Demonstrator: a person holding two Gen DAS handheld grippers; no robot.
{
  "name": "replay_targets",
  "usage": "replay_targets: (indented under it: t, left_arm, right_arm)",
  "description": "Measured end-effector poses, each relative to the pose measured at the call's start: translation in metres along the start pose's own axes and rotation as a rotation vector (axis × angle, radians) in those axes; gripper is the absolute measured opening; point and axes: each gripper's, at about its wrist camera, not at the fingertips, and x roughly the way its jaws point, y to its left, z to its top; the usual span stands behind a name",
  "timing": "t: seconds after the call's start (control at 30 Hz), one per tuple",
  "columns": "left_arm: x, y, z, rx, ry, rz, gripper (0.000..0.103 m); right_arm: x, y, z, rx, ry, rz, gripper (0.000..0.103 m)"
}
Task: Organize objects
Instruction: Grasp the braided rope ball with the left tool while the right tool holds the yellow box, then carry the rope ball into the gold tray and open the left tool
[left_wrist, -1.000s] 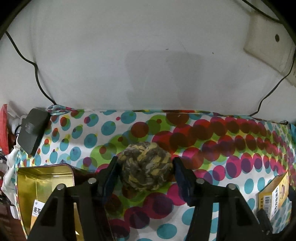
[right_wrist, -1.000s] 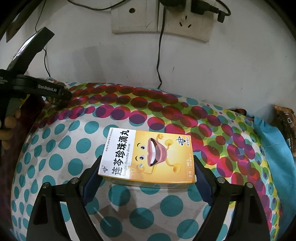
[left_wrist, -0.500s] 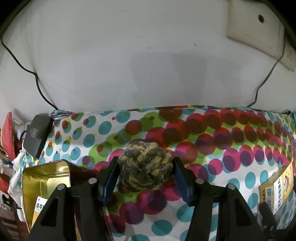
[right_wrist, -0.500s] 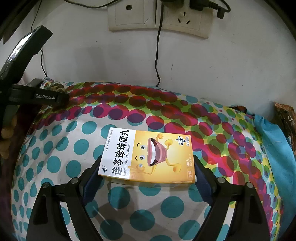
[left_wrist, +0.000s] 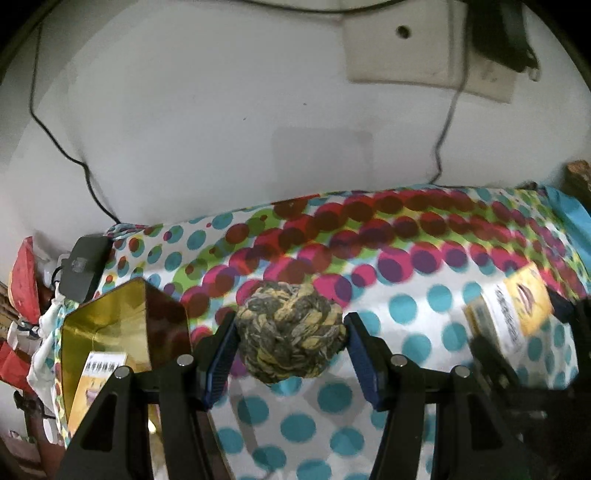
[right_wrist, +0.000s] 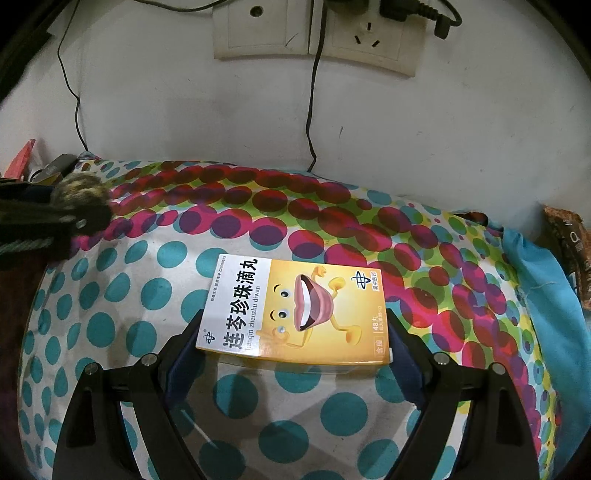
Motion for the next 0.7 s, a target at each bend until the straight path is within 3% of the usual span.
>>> replay_targets:
  t: [0.37,0.7]
  left_arm:
    - [-0.067,-0.012,-0.039,0.026,-0.068,-0.023,0.058]
    - [-0.122,-0.004,-0.095,-0.008,-0.101,-0.047,0.058]
  right_arm:
    - [0.001,0.004,0.000,-0.005,0.003,-0.017,0.086]
    - [0.002,0.003,0.000,-0.005,0.004,-0.016,0.086]
